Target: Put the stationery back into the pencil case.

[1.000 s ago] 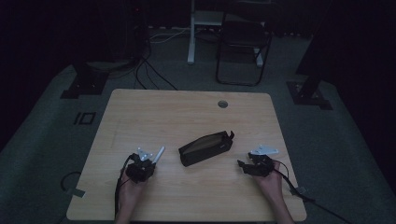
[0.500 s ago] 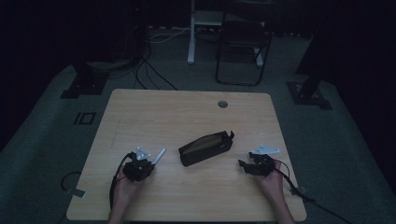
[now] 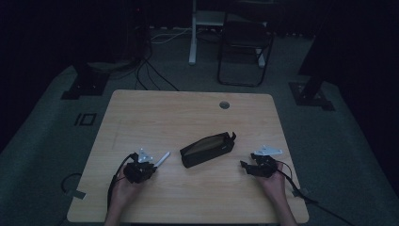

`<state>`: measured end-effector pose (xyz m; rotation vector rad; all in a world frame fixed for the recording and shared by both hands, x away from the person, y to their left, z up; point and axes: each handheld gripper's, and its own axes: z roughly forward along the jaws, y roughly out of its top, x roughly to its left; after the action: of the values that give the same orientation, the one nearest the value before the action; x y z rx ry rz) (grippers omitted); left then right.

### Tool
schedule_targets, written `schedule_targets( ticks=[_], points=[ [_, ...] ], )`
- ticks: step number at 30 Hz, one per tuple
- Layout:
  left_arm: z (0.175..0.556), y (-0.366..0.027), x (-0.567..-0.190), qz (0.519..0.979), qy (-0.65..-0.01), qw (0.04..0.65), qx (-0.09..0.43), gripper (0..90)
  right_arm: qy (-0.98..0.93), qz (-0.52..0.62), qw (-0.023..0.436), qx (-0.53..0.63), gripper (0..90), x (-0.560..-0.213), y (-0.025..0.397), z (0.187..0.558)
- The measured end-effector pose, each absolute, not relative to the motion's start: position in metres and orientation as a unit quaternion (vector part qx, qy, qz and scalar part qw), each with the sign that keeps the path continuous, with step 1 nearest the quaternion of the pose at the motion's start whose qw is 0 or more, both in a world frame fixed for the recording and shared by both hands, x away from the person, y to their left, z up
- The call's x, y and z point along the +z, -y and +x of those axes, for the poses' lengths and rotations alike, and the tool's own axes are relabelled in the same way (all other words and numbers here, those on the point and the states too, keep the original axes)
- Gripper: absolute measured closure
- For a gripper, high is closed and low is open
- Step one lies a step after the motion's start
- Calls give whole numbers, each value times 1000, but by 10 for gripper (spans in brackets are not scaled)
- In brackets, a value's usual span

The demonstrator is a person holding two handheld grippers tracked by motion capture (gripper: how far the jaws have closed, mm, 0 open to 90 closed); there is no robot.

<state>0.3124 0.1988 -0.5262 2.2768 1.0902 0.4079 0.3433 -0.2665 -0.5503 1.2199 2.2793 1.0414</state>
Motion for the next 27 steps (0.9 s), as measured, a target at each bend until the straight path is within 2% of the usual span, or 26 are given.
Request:
schedule_targets(
  ticks=[27],
  points=[
    [307,-195,-488,842,-375,349,171,788,-807,429,175,366,363,-550,268,345]
  ],
)
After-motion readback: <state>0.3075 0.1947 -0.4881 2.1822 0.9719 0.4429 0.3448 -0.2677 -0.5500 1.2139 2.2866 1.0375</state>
